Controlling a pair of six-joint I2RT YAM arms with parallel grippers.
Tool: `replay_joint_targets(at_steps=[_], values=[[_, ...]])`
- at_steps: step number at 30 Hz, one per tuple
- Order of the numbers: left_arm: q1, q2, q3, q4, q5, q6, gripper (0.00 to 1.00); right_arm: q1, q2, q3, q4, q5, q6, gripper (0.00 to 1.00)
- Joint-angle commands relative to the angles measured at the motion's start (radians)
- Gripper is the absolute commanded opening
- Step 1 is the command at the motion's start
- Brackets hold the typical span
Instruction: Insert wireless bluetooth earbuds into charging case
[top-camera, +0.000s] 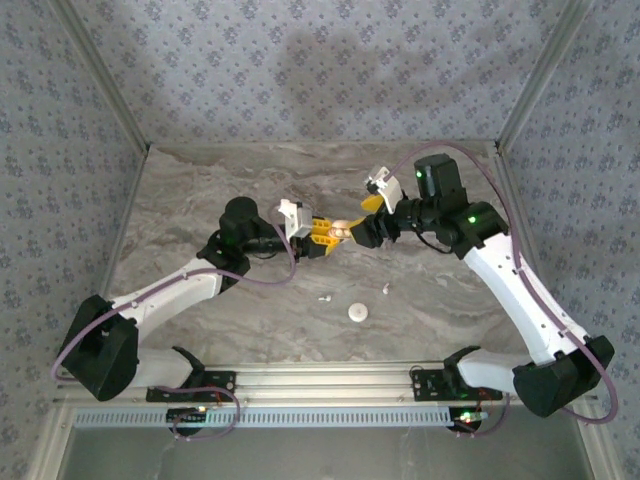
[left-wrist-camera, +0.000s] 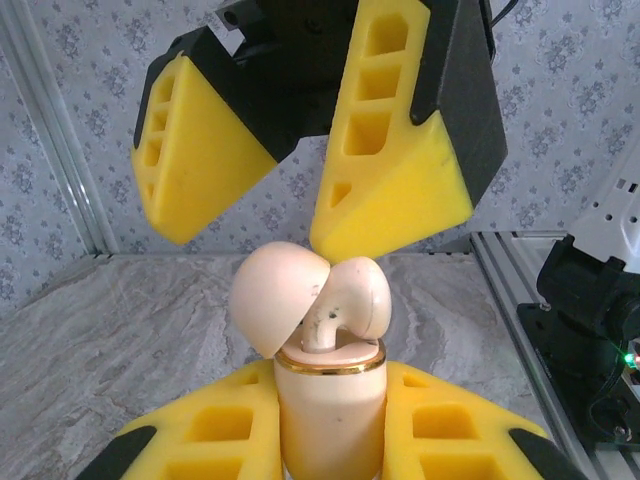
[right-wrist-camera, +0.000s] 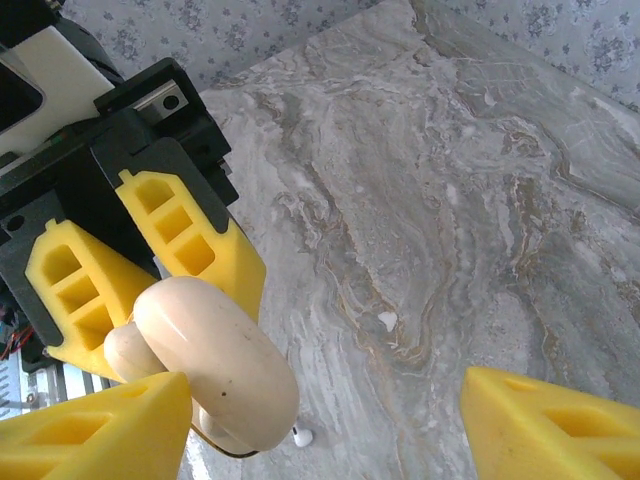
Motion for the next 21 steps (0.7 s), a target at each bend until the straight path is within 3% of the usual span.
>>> replay_joint_targets(at_steps=[1,16,21], values=[[-0.006,-0.023,0.035,0.065,0.035,-0.021,0.11,-0.007,0.017,0.003,0.015,0.01,0.014,0.73],[-0.007,-0.003,0.02,0.093,0.023,-0.049,0.11,-0.055,0.054,0.015,0.047,-0.01,0.04,0.72],[-0.005,0.038,-0.012,0.207,0.008,-0.133,0.11,-0.091,0.029,0.008,0.07,-0.064,0.08,0.72]])
